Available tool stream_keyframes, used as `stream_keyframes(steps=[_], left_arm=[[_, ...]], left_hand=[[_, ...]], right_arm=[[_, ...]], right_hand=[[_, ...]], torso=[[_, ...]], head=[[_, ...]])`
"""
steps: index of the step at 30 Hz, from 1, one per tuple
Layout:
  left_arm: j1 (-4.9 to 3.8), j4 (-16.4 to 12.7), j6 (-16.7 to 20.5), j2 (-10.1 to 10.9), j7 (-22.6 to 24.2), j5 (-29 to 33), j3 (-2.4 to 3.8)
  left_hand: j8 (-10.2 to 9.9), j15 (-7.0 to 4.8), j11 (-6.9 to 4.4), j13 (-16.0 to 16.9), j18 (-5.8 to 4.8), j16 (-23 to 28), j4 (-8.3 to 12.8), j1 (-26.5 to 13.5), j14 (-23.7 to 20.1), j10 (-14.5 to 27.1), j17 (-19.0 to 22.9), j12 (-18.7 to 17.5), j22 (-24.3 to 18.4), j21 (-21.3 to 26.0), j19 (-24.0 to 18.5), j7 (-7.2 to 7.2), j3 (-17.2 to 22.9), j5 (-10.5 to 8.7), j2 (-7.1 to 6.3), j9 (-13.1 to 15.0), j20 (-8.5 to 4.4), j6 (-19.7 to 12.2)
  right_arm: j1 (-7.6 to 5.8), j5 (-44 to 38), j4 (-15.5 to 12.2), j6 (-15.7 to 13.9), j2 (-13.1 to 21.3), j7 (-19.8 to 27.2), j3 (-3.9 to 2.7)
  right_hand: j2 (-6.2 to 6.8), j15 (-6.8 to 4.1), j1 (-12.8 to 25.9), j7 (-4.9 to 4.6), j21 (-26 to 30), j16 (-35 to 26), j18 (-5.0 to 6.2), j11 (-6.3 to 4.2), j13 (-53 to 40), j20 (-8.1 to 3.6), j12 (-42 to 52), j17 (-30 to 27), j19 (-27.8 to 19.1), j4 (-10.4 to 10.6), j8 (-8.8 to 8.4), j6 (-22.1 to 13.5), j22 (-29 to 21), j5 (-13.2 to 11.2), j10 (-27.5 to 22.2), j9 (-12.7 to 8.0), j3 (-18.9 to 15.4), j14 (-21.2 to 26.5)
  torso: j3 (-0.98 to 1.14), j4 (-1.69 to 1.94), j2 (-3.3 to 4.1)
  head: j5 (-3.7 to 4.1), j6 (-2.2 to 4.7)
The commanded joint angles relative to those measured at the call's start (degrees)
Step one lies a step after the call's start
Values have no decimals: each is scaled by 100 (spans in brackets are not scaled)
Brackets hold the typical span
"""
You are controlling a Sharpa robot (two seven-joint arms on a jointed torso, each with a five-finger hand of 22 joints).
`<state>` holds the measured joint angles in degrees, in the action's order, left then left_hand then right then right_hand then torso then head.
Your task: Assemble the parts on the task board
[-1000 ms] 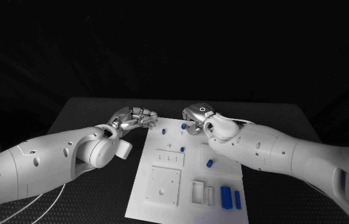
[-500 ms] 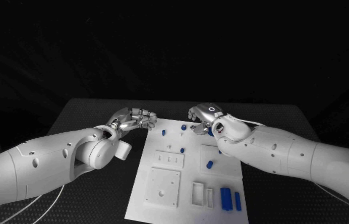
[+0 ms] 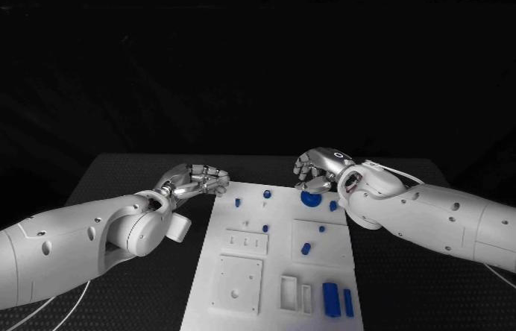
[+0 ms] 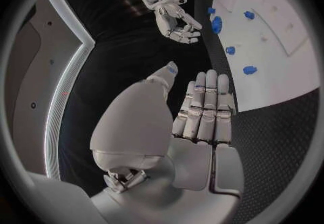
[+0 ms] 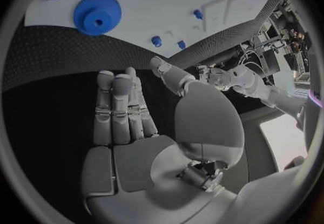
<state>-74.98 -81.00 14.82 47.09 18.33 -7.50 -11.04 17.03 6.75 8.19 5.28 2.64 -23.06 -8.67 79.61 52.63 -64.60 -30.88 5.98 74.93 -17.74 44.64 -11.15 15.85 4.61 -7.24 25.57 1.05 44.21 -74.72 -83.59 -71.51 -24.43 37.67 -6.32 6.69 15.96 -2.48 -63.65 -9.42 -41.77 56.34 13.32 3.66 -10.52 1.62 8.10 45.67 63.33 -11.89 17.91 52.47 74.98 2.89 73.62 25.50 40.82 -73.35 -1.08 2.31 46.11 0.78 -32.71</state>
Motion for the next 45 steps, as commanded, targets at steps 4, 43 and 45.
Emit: stream_keyframes(steps=[4, 43, 45], left_arm=[[-9, 16, -49, -15, 94, -29, 6], [-7, 91, -106, -64, 45, -29, 3], [-7, 92, -111, -63, 43, -29, 2]], left_hand=[[-13, 19, -14, -6, 116, 25, -9, 8, 4, -42, -10, -35, 102, 37, -29, -27, -8, -25, -55, -9, 12, 16], [-17, 21, -11, -6, 115, 33, -35, 0, 8, -47, -17, -49, 102, 38, -27, -29, -14, -28, -41, -16, 14, 15], [-17, 21, -11, -6, 115, 33, -37, 0, 9, -47, -17, -50, 102, 38, -27, -29, -15, -29, -41, -16, 14, 15]], right_arm=[[-8, -25, 235, 690, -34, 22, -3], [304, -121, 1000, 718, -276, 189, 19], [317, -123, 1017, 718, -292, 186, 21]], right_hand=[[-30, -278, 47, 207, -112, 276, 168, -271, -1074, -120, 840, 162, 248, 16, 73, 63, 74, 30, 623, 87, -313, -103], [-91, -202, 201, 139, -605, 723, 168, -184, -3111, -67, 2203, 616, -123, -187, -113, 19, 82, 178, -914, 335, -460, 195], [-105, -231, 189, 156, -611, 765, 168, -210, -3335, -80, 2551, 601, -96, -180, -119, 42, 83, 181, -992, 334, -481, 182]], torso=[[27, -81, -17], [33, -71, -15], [28, -70, -17]], head=[[-12, 20], [10, -70], [12, -77]])
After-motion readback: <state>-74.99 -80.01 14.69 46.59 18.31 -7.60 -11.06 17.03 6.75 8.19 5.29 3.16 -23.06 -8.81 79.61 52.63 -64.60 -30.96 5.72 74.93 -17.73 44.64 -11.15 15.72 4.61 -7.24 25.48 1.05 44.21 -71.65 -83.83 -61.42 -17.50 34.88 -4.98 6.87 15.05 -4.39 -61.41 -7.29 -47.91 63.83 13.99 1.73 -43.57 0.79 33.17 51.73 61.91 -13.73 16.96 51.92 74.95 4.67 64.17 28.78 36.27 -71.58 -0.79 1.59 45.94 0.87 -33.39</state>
